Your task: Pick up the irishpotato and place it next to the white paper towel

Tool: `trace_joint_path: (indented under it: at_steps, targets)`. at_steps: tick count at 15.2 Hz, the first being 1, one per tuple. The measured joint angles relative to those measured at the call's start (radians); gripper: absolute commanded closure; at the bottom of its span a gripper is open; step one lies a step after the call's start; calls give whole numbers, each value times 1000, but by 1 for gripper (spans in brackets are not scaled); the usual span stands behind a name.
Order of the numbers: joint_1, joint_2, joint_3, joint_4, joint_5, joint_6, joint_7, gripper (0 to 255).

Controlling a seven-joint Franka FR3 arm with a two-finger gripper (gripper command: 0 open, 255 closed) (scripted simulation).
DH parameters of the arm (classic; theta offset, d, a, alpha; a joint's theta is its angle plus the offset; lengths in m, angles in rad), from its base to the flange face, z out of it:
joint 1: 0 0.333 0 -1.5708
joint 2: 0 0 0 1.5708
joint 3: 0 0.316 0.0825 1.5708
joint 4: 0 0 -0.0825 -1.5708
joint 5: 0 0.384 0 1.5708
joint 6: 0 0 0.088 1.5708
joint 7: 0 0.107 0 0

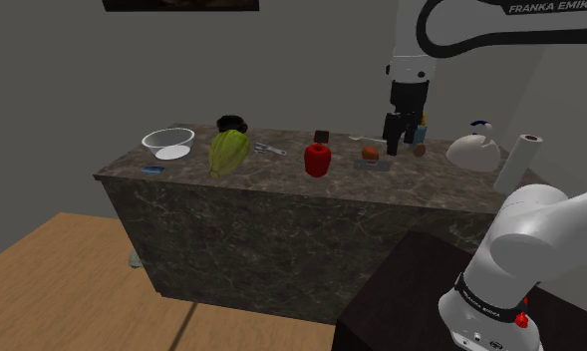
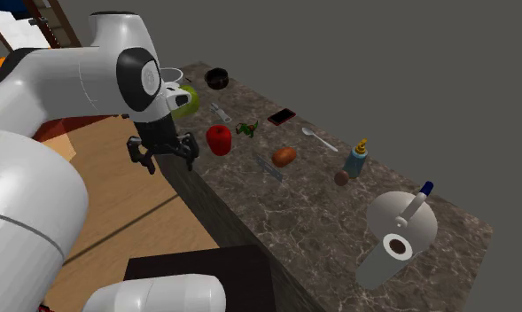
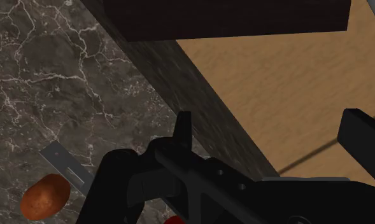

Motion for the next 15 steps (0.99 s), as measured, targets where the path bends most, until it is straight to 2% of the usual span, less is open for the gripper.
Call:
trace_joint_path:
  at_steps: [4, 11, 15]
  targets:
    - [-25, 50, -7, -5, -12, 64, 27, 0]
    - [-105, 234, -32, -1, -50, 278, 126, 0]
    - [-147, 363, -49, 46, -70, 381, 187, 0]
